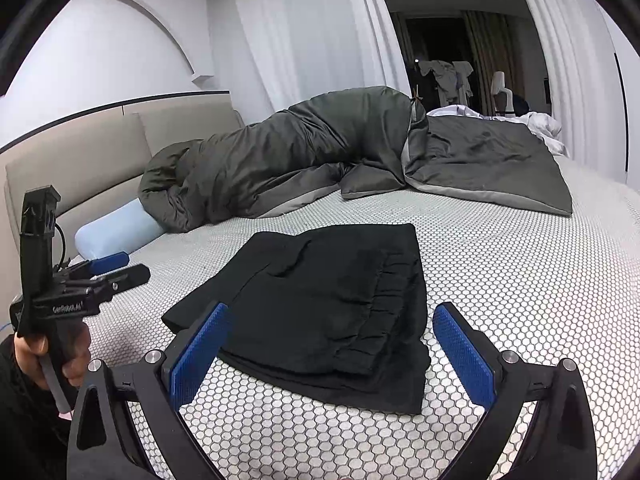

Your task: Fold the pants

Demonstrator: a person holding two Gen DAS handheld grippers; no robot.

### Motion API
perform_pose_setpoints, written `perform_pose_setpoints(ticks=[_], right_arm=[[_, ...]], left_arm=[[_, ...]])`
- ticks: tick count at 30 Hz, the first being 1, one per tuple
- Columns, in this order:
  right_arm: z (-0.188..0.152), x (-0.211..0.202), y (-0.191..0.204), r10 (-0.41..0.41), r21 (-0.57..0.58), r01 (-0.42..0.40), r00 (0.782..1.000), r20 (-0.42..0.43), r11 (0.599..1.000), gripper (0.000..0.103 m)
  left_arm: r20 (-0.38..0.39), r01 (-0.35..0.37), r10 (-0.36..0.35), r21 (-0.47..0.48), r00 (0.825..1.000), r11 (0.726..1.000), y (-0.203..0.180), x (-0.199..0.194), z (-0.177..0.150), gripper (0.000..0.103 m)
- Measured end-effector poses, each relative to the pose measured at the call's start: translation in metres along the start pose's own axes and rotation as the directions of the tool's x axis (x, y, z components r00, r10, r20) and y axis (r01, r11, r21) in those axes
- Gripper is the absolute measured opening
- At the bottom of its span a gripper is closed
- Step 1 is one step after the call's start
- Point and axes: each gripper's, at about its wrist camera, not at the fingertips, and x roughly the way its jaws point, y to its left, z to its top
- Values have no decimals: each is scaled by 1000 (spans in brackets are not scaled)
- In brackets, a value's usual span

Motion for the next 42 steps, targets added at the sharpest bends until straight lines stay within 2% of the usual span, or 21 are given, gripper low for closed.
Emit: perform_pose_setpoints(ticks=[7,42], right_arm=[[1,1,-7,-15,20,15,1000,8,1000,103],[-3,0,2,-18,-20,18,1000,-5,1000,103]], left_arm=[[21,14,-15,44,1000,999,-3,-5,-2,102],[8,-15,15,-4,1000,1000,8,-5,-2,102]])
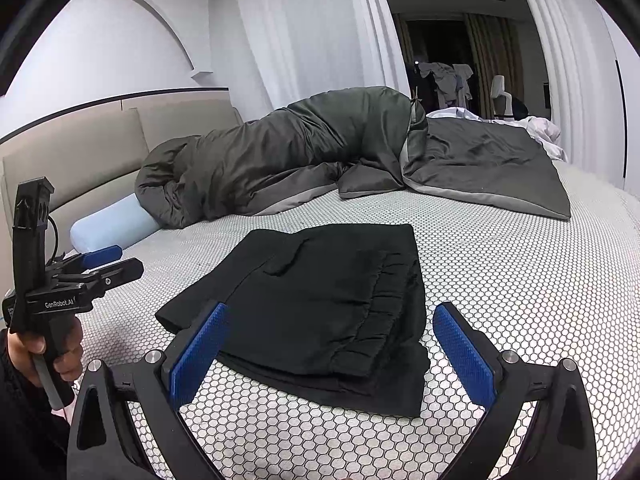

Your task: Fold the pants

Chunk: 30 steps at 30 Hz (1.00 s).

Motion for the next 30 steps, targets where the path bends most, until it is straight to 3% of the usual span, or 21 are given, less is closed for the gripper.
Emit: perform_pose_setpoints(ticks=[30], right_arm=[[-1,1,0,6,-7,-6,1000,-8,1000,103]], left_arm=[[6,3,-3,0,1000,1000,2,0,0,102]])
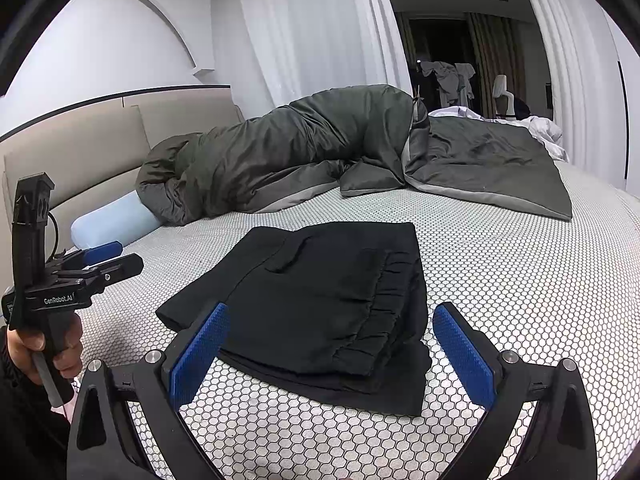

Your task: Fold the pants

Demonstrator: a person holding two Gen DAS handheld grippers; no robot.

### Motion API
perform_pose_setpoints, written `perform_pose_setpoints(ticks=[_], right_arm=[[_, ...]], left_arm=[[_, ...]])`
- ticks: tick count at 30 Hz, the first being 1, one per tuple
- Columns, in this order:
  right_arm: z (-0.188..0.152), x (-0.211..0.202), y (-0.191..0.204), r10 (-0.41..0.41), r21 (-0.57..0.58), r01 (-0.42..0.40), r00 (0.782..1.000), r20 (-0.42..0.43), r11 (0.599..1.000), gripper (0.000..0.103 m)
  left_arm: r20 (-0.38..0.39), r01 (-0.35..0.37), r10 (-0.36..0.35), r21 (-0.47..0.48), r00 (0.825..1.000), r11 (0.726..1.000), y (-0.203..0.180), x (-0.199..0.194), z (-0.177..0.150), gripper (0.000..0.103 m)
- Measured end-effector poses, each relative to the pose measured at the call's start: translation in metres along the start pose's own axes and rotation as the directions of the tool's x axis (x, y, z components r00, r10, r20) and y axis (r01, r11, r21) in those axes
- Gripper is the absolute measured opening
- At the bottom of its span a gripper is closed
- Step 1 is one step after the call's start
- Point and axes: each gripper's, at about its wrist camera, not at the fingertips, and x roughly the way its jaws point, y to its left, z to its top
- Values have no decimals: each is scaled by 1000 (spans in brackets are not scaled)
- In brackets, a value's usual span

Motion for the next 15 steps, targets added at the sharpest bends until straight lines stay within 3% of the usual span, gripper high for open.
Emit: perform_pose_setpoints(ticks=[15], right_arm=[[-1,-2,-2,11,-8,-11,1000,-2,1000,103]], left_arm=[[11,-8,8,-4,1000,1000,-2,-2,3,102]])
